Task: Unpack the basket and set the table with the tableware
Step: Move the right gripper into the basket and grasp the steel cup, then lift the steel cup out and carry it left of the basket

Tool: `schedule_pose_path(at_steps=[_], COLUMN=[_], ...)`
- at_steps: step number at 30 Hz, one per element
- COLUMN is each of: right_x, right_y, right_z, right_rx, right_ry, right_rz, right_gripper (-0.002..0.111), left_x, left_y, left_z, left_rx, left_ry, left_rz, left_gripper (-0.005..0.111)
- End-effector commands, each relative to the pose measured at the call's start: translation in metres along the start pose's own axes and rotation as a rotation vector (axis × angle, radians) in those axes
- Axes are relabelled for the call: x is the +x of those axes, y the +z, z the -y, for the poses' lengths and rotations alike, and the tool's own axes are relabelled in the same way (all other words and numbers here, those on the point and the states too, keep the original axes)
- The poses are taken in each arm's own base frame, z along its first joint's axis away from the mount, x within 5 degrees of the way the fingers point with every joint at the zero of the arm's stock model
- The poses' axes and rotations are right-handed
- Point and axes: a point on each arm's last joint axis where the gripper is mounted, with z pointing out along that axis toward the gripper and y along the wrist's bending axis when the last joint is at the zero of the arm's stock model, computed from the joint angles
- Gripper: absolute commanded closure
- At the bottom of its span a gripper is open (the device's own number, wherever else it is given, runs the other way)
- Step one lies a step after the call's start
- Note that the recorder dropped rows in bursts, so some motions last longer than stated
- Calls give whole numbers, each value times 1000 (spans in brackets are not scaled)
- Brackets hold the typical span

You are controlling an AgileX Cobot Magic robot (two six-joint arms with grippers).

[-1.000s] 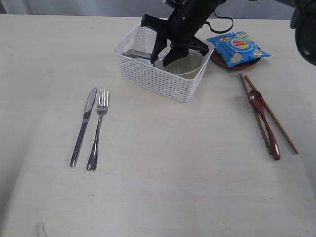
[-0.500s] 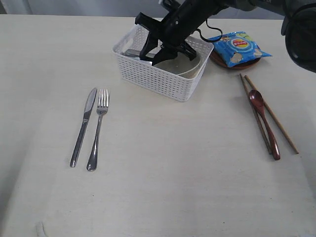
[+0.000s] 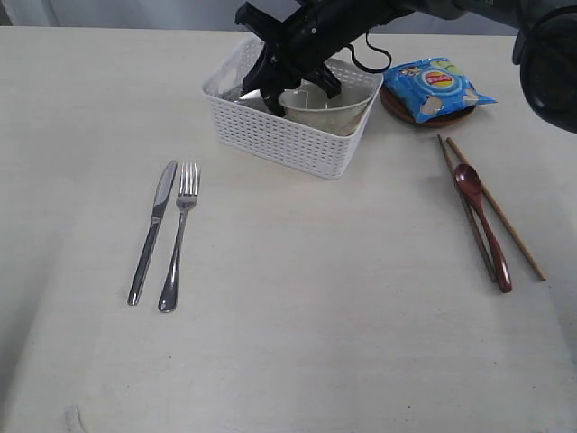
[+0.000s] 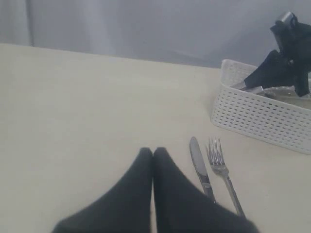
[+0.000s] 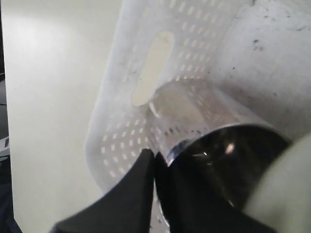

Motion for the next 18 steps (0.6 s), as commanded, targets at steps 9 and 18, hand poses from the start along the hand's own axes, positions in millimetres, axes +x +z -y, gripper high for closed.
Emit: schedule_pose_path(at_steps=[9,18], right_x=[-7,-12], right_y=[-38,-70], right_z=[-30,-63], right_rx=[-15,-56], right_ry=[-161,-289], right_rz=[92,113], right_gripper=[107,107], left_x=[0,0], left_y=[0,0], left_z=[0,0], left_rx=[1,1], left_ry=[0,0], left_rz=[12,12], left_gripper=[107,107])
